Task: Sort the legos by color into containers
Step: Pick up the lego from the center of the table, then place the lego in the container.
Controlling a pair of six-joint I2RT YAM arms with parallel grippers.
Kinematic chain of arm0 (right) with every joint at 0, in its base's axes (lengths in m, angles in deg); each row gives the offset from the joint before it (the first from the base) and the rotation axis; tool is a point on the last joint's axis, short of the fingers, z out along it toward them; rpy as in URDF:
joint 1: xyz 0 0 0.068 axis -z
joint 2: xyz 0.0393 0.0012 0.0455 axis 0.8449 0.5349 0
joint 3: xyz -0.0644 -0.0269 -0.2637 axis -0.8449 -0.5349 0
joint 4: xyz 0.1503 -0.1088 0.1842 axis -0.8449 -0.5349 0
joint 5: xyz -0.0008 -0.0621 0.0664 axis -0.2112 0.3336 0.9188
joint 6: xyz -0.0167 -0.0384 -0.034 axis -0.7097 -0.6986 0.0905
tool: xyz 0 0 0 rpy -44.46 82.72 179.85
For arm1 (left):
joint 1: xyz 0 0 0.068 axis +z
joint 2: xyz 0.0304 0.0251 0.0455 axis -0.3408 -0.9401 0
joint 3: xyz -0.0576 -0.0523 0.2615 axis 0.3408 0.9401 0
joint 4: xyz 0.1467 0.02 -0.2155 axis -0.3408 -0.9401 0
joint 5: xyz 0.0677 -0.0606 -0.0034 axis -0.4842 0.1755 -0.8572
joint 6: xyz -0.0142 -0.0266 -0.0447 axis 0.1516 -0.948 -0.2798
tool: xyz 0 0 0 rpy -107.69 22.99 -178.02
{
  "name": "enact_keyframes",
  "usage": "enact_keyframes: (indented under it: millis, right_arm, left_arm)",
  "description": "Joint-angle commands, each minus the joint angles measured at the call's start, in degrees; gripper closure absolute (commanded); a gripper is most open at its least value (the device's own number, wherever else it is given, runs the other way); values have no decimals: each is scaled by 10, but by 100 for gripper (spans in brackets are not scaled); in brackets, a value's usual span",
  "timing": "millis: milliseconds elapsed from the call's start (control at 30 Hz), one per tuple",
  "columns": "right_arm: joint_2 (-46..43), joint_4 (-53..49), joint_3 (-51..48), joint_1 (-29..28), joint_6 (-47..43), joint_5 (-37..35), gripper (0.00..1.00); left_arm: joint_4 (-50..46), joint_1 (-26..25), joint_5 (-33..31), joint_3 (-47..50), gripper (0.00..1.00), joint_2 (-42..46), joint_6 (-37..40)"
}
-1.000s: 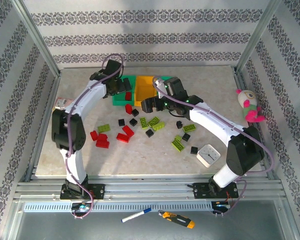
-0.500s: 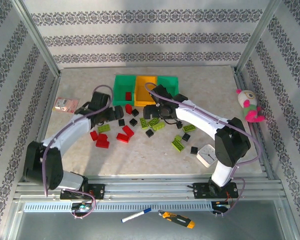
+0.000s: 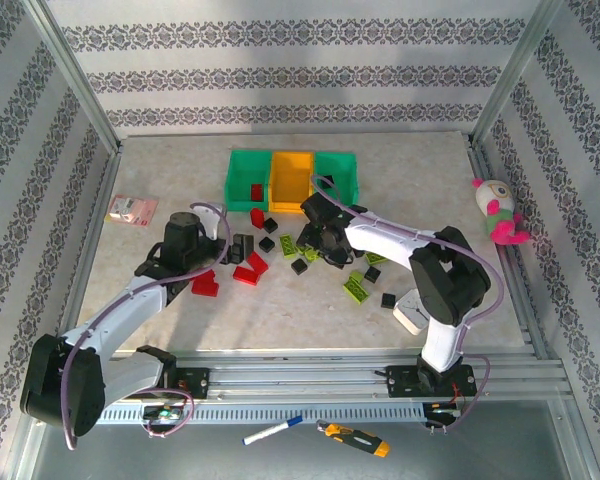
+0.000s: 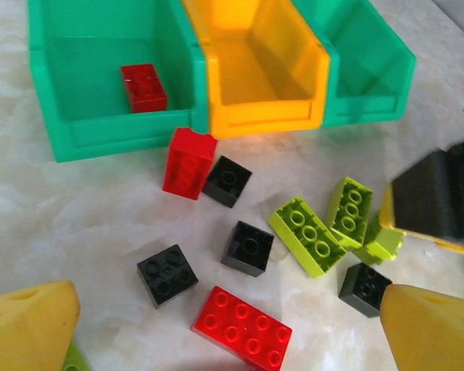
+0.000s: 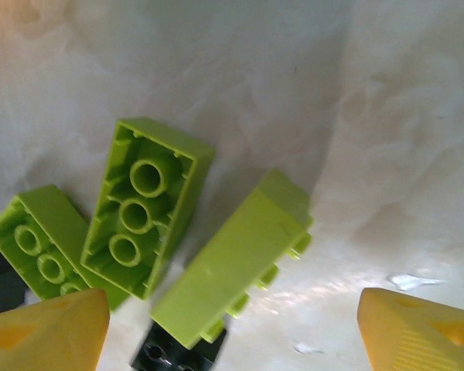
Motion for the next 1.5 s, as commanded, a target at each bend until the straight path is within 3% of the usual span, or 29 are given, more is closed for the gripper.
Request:
enact_keyframes:
  millis: [0, 533, 700, 833, 1000, 1200, 1467]
  right_arm:
    - [11, 52, -12, 7, 71, 6, 19]
    - [24, 69, -68, 12, 125, -2, 59]
    - [18, 45, -53, 13, 101, -12, 80]
    - [-13, 0, -27, 4, 49, -44, 88]
    - [-23, -11, 44, -10, -66, -63, 91]
    - [47, 13, 200, -10, -227, -93, 90]
    - [197, 20, 400, 14, -285, -104, 87]
  left_arm:
    - [26, -19, 29, 17, 0, 20, 55]
    - [10, -49, 38, 40, 0, 67, 47]
    - [5, -54, 30, 45, 0, 81, 48]
    - [10, -56, 16, 52, 0, 85, 41]
    - [-8, -57, -22, 69, 1, 110, 37]
    - [-42, -56, -47, 70, 1, 143, 28]
    - [-62, -56, -77, 64, 1, 143, 1]
